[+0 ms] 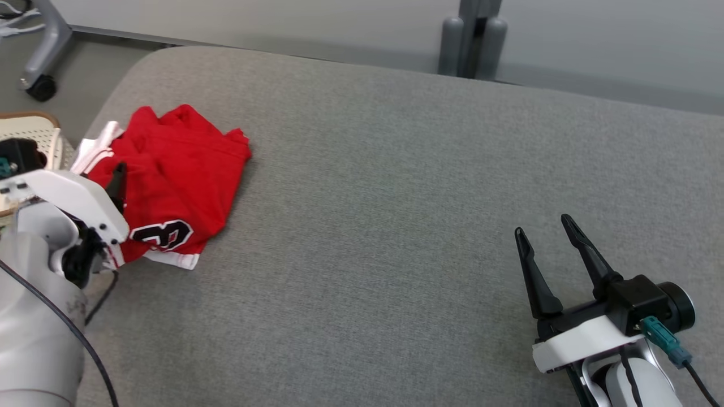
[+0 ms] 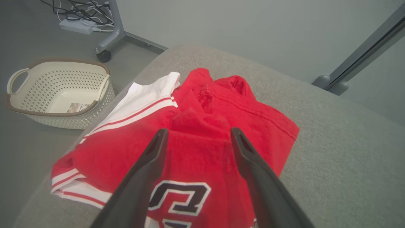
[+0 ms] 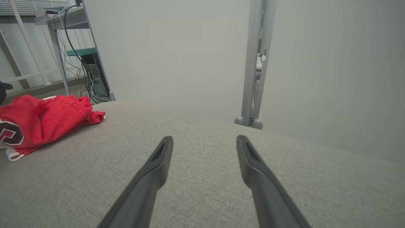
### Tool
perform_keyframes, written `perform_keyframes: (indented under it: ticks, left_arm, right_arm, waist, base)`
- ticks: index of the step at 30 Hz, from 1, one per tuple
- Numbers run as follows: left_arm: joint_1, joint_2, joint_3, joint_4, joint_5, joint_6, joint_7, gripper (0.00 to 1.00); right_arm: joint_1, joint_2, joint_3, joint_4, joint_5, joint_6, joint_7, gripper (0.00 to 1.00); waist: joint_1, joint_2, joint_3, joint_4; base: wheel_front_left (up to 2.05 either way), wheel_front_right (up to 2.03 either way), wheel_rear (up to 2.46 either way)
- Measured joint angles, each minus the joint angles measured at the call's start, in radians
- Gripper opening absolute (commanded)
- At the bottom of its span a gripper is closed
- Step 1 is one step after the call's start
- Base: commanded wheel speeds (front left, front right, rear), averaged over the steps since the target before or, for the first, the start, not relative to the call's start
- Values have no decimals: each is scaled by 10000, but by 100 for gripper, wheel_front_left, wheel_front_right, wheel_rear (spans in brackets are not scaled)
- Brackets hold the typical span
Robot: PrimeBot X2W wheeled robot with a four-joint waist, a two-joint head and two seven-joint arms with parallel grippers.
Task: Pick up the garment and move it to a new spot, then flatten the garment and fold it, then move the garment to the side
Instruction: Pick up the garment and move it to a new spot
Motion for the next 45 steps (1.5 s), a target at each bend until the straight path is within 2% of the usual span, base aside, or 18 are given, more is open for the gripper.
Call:
perform_keyframes:
  ticks: [4,13,20,21,22,23,28,32,38,45]
  left_arm:
    - [-593,384,-119,640,-4,-17,362,100]
    - [-1276,585,-326,1958,21,336,1275,100]
    - [-1453,573,-430,2410,8,447,1549,100]
    - [-1461,556,-445,2460,2,454,1613,59]
    - [-1463,550,-481,2506,2,458,1607,14]
    - [-1467,545,-495,2525,0,458,1597,0]
    - [-1480,514,-504,2600,-77,458,1492,0]
    - [-1518,529,-527,2583,-84,460,928,0]
    - [-1527,514,-430,2397,-276,391,-334,0]
    - [-1296,426,-612,1756,-286,92,-2583,0]
  right_arm:
    - [-161,0,58,8,-61,0,0,100]
    - [-459,0,142,-44,-67,0,0,100]
    - [-538,0,213,-6,-69,0,0,100]
    - [-539,2,236,8,-71,0,0,100]
    - [-541,2,253,27,-79,0,0,100]
    - [-546,2,244,29,-82,0,0,100]
    - [-566,2,173,35,-82,0,0,100]
    - [-548,2,169,81,-81,0,0,100]
    - [-392,0,286,182,31,0,0,100]
    - [58,0,244,288,290,0,0,100]
  waist:
    - [0,0,330,-293]
    - [0,0,870,-762]
    - [0,0,958,-915]
    - [0,0,952,-926]
    - [0,0,938,-945]
    - [0,0,926,-951]
    - [0,0,873,-938]
    - [0,0,727,-894]
    - [0,0,256,-847]
    - [0,0,-631,-830]
  base:
    - [0,0,0]
    - [0,0,0]
    - [0,0,0]
    - [0,0,0]
    - [0,0,0]
    - [0,0,0]
    - [0,0,0]
    - [0,0,0]
    - [0,0,0]
    - [0,0,0]
